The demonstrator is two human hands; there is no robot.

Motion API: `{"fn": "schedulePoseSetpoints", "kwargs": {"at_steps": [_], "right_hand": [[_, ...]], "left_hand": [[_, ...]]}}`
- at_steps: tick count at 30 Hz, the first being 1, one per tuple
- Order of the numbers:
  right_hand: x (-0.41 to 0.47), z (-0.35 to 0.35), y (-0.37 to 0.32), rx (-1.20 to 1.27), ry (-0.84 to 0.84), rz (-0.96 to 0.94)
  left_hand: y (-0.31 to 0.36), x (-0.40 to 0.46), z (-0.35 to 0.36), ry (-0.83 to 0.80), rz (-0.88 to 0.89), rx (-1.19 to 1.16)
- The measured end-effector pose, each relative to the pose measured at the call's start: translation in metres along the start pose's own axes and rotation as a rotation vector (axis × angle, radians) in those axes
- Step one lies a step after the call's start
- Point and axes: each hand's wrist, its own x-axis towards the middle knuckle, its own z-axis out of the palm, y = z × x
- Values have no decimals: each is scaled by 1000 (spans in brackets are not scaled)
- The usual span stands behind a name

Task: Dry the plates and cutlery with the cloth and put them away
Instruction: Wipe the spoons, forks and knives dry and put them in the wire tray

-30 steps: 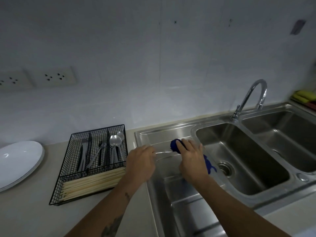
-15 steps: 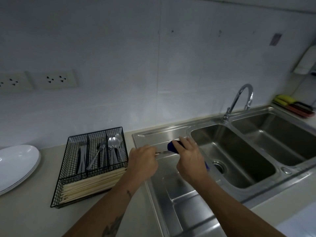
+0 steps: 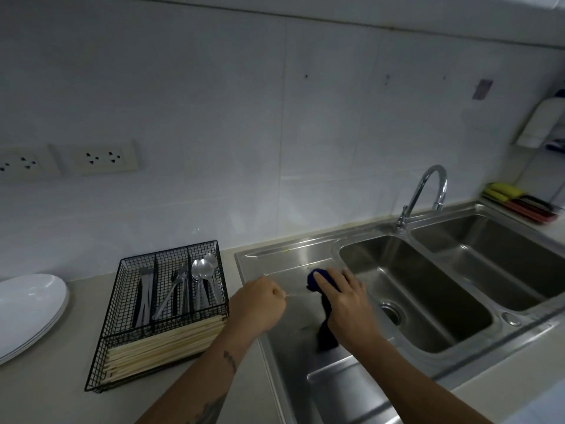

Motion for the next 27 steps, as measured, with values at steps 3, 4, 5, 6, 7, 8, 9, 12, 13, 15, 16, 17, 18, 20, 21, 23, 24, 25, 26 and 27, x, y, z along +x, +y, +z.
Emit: {"fn": "schedulePoseSetpoints", "kwargs": {"at_steps": [3, 4, 5, 6, 7, 8, 9, 12, 13, 15, 16, 17, 18, 20, 21, 23, 24, 25, 26, 27], "right_hand": [[1, 0, 2, 79, 33, 13], [2, -1, -1, 90, 45, -2], [3, -2, -2, 100, 54, -20], [4, -2, -3, 107, 60, -35], [3, -3, -1, 116, 60, -41], [3, -3, 1, 125, 59, -41], [1, -2, 5, 135, 55, -38], [-4, 2, 25, 115, 14, -32], [-6, 1, 33, 110, 3, -11], [-7, -5, 48, 125, 4, 84], [-7, -10, 52, 134, 9, 135], [-5, -14, 54, 143, 17, 174], [-2, -19, 52, 145, 31, 197], [7, -27, 43, 155, 82, 215], [13, -29, 37, 168, 106, 228], [21, -34, 22, 208, 133, 251], [25, -36, 14, 229, 139, 253], [27, -36, 7, 243, 130, 245], [27, -35, -1, 239, 106, 225], [25, -31, -7, 214, 76, 192]], "left_hand": [[4, 1, 8, -83, -78, -55], [8, 4, 9, -135, -90, -114], [14, 7, 9, -177, -94, -186], [20, 10, 10, -209, -96, -257], [26, 13, 11, -232, -93, -314], [32, 16, 13, -244, -89, -350], [37, 18, 16, -254, -89, -373], [46, 19, 29, -308, -124, -444], [47, 18, 33, -316, -151, -464], [48, 18, 41, -302, -193, -463], [48, 19, 44, -274, -201, -448], [49, 20, 45, -225, -212, -436], [49, 22, 44, -152, -227, -435], [53, 29, 40, 12, -263, -451], [56, 33, 36, 80, -272, -455], [64, 40, 28, 144, -276, -479], [69, 43, 24, 149, -281, -513], [72, 46, 21, 141, -304, -564], [75, 48, 18, 131, -331, -626], [75, 50, 16, 127, -364, -687]]}}
